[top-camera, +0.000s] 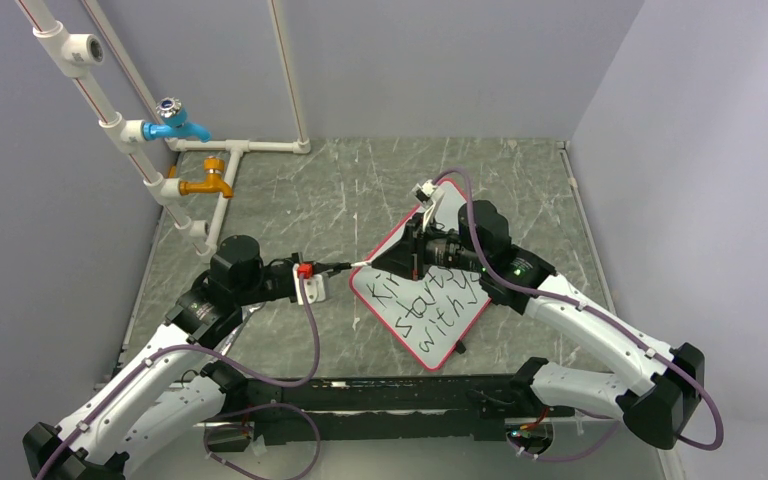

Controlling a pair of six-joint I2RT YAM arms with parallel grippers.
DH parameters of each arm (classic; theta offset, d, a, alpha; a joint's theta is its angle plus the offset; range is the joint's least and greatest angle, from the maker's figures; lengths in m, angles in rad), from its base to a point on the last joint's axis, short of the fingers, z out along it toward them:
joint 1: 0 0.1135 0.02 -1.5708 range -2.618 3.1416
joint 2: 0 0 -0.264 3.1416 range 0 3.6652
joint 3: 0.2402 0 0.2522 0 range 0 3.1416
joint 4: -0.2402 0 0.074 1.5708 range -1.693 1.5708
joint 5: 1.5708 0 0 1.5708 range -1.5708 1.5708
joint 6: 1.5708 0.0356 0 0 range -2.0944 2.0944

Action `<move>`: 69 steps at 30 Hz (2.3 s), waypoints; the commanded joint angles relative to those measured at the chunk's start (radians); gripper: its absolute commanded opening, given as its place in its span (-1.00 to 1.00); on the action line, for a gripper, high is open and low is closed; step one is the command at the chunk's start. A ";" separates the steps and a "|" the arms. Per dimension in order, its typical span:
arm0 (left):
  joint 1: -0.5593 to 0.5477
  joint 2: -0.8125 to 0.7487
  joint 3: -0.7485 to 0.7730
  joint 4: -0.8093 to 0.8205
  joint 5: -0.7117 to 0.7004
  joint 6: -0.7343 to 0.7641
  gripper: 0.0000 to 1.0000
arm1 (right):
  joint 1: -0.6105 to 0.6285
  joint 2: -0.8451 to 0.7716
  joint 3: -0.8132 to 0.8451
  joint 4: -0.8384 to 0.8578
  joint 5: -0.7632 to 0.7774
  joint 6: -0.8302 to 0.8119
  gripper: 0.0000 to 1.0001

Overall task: Write a sentence on the whiteboard
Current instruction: Insert the pen cap into the whiteboard marker.

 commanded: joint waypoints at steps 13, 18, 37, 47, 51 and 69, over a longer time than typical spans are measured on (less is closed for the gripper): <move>-0.001 -0.021 -0.007 0.074 0.025 -0.022 -1.00 | 0.031 0.032 0.050 0.013 0.039 -0.022 -1.00; -0.002 -0.018 -0.004 0.061 0.066 -0.010 -1.00 | 0.051 0.070 0.087 -0.005 0.061 -0.038 -1.00; -0.002 -0.014 0.011 0.051 0.096 -0.038 -1.00 | 0.167 0.249 0.268 -0.150 0.211 -0.119 -1.00; -0.003 -0.040 -0.004 0.075 0.104 -0.054 -1.00 | 0.183 0.298 0.253 -0.096 0.179 -0.124 -1.00; -0.003 -0.028 0.003 0.069 0.137 -0.063 -1.00 | 0.205 0.312 0.239 -0.061 0.151 -0.205 -1.00; -0.003 -0.057 -0.019 0.104 0.145 -0.070 -1.00 | 0.263 0.389 0.253 -0.043 0.139 -0.301 -1.00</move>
